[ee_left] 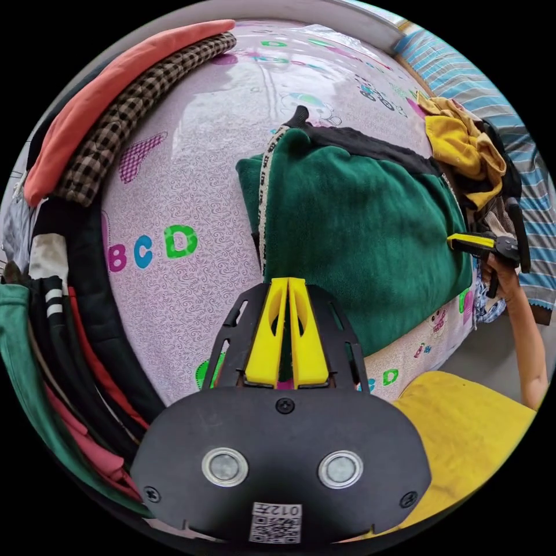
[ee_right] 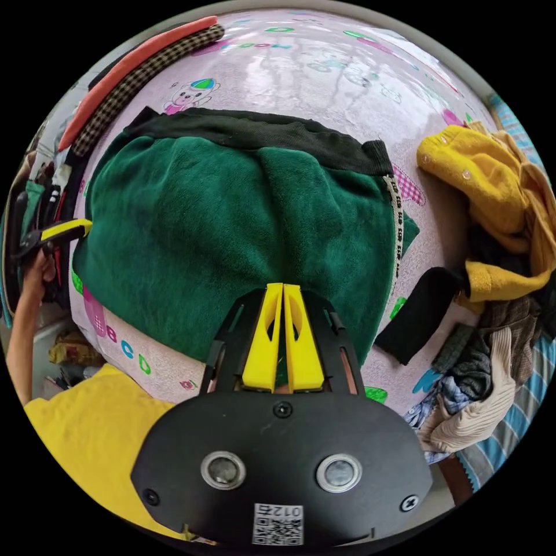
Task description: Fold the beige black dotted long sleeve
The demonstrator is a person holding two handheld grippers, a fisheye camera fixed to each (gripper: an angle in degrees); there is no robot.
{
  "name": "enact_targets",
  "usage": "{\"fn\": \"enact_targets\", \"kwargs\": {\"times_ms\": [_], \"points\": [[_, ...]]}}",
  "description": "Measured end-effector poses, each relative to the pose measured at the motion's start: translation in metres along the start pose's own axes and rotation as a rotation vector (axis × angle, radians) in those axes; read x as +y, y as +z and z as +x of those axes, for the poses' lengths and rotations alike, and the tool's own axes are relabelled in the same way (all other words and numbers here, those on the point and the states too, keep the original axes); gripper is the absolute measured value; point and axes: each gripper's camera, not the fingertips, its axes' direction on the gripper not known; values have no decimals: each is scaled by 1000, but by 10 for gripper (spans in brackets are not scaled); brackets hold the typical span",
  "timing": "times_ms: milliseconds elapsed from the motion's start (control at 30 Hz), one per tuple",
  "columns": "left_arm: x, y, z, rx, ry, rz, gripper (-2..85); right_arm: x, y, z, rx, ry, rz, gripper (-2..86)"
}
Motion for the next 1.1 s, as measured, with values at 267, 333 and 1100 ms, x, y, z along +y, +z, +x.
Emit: {"fn": "enact_targets", "kwargs": {"times_ms": [267,333,1100], "points": [[4,2,43,-266,131,8,0,12,6,-11,131,-41,8,6],[2,0,32,-202,65,-8,-1,16,5,-4,116,-32,12,5],[76,1,-15,-11,71,-67,-1,143,-2,72,-276,-30,138,-1]]}}
